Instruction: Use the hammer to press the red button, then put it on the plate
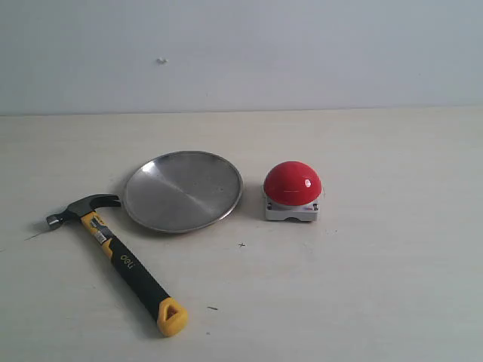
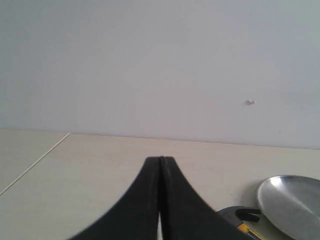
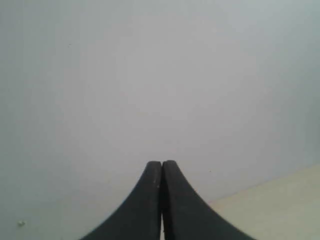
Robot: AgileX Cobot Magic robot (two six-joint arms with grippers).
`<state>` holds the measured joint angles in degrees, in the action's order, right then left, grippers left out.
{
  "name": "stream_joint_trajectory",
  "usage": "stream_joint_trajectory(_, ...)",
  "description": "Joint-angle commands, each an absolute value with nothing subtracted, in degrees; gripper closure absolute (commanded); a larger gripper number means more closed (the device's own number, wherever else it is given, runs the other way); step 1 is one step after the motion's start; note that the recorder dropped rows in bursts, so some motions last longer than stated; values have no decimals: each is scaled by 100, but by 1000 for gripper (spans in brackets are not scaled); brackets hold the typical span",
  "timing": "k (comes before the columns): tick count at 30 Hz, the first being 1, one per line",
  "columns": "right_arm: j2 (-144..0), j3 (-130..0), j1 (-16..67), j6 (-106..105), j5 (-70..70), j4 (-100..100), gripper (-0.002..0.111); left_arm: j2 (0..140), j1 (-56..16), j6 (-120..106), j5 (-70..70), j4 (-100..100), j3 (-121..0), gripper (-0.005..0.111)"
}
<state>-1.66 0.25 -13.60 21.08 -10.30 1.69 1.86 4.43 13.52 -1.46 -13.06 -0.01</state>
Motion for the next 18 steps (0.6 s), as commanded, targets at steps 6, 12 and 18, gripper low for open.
stream_joint_trajectory(6,-134,0,-1394,2412,-1248,134,108,143,459,1383,-123,-1290,0,107)
stream_joint_trajectory(12,-134,0,-1394,2412,-146,134,108,143,459,1383,-123,-1290,0,107)
stream_joint_trajectory(18,-134,0,-1394,2412,36,134,108,143,459,1383,-123,-1290,0,107)
